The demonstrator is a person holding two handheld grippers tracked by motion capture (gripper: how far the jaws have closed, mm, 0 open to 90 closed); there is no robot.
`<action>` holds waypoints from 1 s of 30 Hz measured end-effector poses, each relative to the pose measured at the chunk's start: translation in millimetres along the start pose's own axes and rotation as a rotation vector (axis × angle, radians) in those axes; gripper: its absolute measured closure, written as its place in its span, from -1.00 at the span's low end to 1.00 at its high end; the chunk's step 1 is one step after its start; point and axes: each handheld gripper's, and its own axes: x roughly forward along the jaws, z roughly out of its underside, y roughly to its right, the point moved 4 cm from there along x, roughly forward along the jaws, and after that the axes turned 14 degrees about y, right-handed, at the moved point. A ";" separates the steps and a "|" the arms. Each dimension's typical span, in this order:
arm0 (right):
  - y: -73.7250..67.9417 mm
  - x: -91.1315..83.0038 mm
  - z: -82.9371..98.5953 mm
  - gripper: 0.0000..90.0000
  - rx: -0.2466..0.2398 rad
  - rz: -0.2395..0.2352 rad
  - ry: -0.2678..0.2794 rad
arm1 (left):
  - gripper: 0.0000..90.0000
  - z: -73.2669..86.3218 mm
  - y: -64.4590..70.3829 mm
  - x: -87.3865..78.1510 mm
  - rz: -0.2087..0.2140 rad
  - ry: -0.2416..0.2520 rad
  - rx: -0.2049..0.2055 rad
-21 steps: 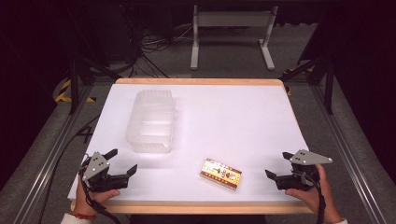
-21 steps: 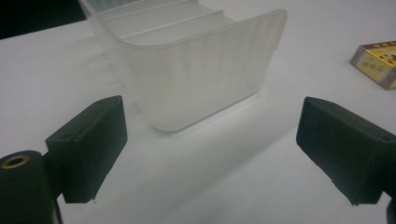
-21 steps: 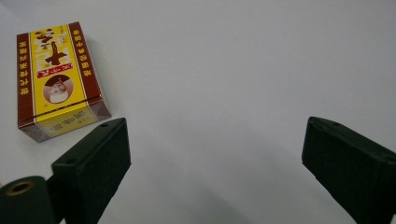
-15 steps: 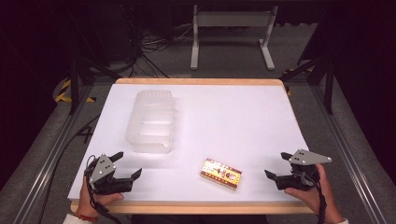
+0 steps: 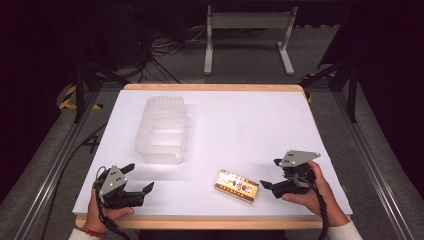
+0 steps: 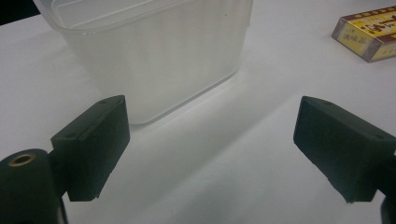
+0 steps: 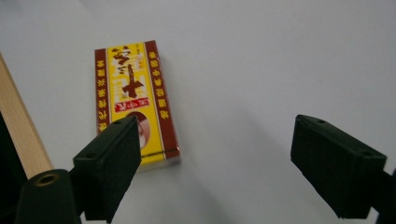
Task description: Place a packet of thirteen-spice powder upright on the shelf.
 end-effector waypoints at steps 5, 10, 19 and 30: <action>-15.7 28.0 -17.5 -0.62 -0.046 -0.065 -0.050 | -0.75 1.4 0.6 2.0 0.010 -0.012 0.011; -31.5 66.2 -27.9 -0.63 -0.077 -0.126 -0.134 | -0.75 2.0 1.4 1.7 0.015 -0.011 0.008; -44.5 88.6 -29.6 -0.64 -0.099 -0.170 -0.204 | -0.75 2.4 1.3 -1.1 0.023 -0.005 0.008; -39.1 82.4 -18.3 -0.63 -0.074 -0.161 -0.169 | -0.75 2.5 3.4 2.7 0.026 -0.021 0.015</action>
